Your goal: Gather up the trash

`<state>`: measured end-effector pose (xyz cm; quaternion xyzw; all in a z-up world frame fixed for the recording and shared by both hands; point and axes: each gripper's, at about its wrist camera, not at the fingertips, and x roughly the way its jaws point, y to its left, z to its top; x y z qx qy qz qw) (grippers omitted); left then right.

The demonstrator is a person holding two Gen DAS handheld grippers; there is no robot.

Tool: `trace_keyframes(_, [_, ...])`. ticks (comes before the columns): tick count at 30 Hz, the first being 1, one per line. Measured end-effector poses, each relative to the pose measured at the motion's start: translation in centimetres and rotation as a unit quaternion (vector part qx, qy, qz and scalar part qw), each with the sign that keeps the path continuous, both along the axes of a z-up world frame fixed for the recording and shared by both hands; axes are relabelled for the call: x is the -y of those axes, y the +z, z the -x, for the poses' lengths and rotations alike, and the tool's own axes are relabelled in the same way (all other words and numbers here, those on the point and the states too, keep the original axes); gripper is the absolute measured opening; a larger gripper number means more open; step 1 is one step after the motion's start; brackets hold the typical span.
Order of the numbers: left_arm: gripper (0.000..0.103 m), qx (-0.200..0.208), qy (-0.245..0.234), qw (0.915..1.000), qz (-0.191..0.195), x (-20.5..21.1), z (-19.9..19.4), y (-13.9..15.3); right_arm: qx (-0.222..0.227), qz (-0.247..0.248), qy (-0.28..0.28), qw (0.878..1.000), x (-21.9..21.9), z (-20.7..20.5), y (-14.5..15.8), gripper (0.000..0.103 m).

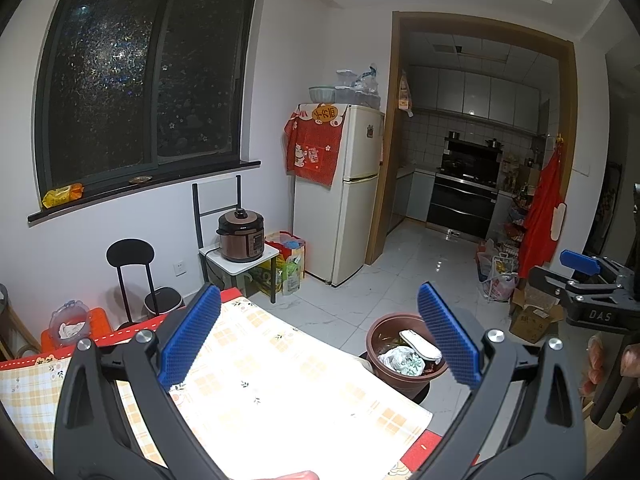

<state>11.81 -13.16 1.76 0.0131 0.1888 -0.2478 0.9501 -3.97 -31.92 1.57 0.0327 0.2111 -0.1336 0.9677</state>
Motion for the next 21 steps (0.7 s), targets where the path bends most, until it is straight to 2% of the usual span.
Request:
trace_keyframes(15, [0.097, -0.002, -0.006, 1.0, 0.001, -0.16, -0.08, -0.11, -0.001, 0.0, 0.0, 1.0, 0.22, -0.05, -0.02, 0.098])
trace_keyframes(21, [0.097, -0.003, 0.009, 0.9999, -0.005, -0.09, -0.1, -0.04, -0.003, -0.001, 0.003, 1.0, 0.24, -0.25, -0.11, 0.098])
